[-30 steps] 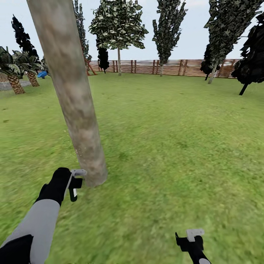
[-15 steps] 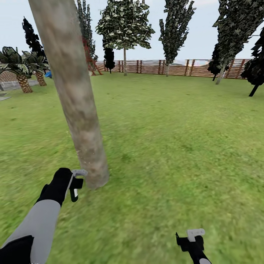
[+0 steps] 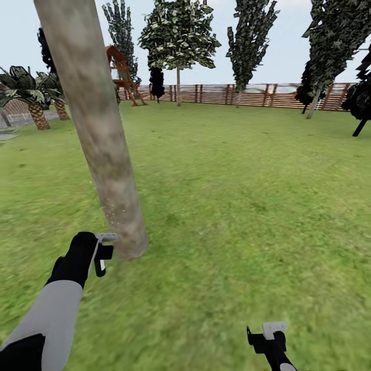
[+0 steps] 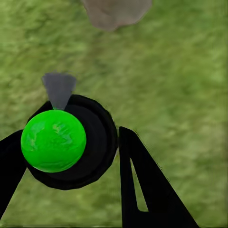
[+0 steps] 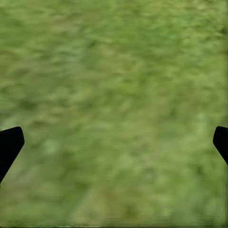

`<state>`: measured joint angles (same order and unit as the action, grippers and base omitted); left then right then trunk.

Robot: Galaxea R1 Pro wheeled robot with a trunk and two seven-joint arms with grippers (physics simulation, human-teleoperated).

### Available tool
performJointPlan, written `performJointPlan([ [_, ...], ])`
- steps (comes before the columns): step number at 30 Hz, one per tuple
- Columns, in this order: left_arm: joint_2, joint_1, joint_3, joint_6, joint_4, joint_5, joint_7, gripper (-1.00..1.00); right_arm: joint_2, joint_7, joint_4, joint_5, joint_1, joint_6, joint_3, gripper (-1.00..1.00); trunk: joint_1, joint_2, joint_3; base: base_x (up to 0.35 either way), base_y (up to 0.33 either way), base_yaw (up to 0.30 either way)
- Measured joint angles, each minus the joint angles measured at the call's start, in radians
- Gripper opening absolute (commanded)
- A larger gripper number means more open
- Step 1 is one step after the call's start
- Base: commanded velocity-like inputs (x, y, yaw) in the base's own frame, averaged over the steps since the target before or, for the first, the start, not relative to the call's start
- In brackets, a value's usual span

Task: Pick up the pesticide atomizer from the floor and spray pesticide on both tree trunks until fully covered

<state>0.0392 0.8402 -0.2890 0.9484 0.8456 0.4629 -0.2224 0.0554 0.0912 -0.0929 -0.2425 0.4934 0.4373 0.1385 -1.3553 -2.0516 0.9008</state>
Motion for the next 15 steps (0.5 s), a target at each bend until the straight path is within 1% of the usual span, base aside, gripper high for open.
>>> performJointPlan([
  [4, 0.000, 0.008, -0.004, 0.006, 0.003, -0.001, 0.008, -1.00, -0.002, -0.001, 0.001, 0.000, 0.000, 0.000, -0.001, 1.00, 0.000, 0.000, 0.000, -0.282, -0.135, 0.271],
  [6, -0.001, 0.013, -0.001, 0.028, 0.008, 0.000, 0.007, -1.00, -0.003, -0.001, 0.001, 0.000, 0.000, 0.000, -0.001, 1.00, 0.000, 0.000, 0.000, -0.245, -0.095, 0.277],
  [9, -0.005, 0.011, 0.003, 0.043, 0.032, 0.000, 0.009, -1.00, -0.002, 0.001, 0.000, 0.000, 0.000, 0.001, -0.001, 1.00, 0.000, 0.000, 0.000, -0.079, -0.027, 0.260],
  [12, -0.001, 0.007, 0.003, 0.046, 0.042, 0.001, 0.007, -1.00, -0.002, 0.002, 0.001, 0.000, 0.000, 0.001, -0.001, 1.00, 0.000, 0.000, 0.000, -0.013, -0.005, 0.085],
  [15, -0.005, 0.002, 0.006, 0.042, 0.044, -0.005, 0.008, -1.00, 0.000, 0.003, 0.001, 0.000, 0.000, 0.001, -0.001, 1.00, 0.000, 0.000, 0.000, -0.002, -0.001, 0.010],
])
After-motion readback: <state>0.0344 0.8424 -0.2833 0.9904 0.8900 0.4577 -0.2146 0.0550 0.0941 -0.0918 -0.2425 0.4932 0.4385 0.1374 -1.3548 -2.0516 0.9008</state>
